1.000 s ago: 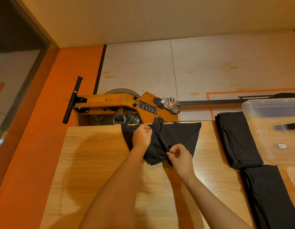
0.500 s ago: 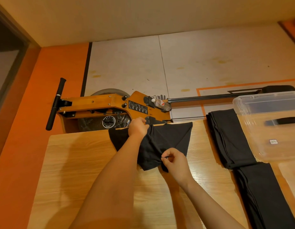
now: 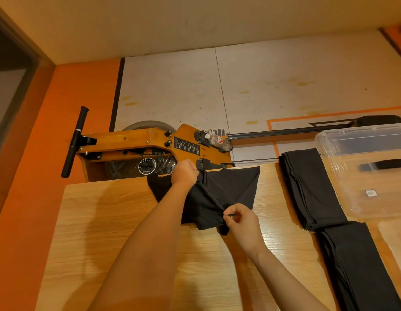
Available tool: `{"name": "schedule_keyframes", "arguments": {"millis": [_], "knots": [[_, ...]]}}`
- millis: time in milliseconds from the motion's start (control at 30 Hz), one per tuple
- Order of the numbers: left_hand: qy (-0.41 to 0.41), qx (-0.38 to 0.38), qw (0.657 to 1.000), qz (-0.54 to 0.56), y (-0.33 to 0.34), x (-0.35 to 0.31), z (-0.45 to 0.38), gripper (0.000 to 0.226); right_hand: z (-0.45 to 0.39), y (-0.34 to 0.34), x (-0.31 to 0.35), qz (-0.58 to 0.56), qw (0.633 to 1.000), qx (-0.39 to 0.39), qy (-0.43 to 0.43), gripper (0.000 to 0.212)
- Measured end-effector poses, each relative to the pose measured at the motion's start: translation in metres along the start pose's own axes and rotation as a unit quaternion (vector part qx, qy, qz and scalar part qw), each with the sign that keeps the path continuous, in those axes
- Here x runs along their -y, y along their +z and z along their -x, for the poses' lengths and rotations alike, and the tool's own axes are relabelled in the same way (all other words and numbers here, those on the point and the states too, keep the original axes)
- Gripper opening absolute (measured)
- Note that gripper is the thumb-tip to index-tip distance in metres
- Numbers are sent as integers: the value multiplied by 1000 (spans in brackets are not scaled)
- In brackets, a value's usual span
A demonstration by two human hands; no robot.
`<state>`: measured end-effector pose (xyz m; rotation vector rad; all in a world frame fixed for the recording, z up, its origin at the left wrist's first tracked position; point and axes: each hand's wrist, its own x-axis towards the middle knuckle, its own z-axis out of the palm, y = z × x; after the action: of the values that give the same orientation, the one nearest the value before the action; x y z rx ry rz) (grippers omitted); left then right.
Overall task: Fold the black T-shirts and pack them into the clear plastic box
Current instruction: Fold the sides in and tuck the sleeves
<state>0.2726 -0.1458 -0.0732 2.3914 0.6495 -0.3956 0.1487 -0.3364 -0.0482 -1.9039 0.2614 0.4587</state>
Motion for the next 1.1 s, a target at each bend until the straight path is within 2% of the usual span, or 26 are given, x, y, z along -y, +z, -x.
{"name": "schedule_keyframes", "arguments": {"millis": [200, 333, 467, 567, 733, 900, 1100], "knots": [[-41, 11, 998, 48, -21, 3, 5, 16, 1, -4, -1, 9, 1000, -18, -16, 25], [-35, 7, 997, 70, -44, 7, 13, 20, 1, -12, 4, 23, 999, -23, -39, 28], [-1, -1, 996, 86, -69, 13, 28, 9, -1, -22, 13, 61, 995, -33, -65, 27], [38, 19, 994, 101, -86, 15, 45, 9, 0, -33, 24, 102, 991, -43, -79, 24], [134, 47, 989, 33, -111, 20, 72, 11, 8, -48, 48, 168, 978, -71, -102, 26], [149, 37, 988, 17, -129, 18, 92, 24, 20, -59, 69, 190, 965, -77, -162, 25], [176, 11, 984, 10, -156, 7, 117, 27, 28, -68, 95, 183, 956, -108, -204, 23]]}}
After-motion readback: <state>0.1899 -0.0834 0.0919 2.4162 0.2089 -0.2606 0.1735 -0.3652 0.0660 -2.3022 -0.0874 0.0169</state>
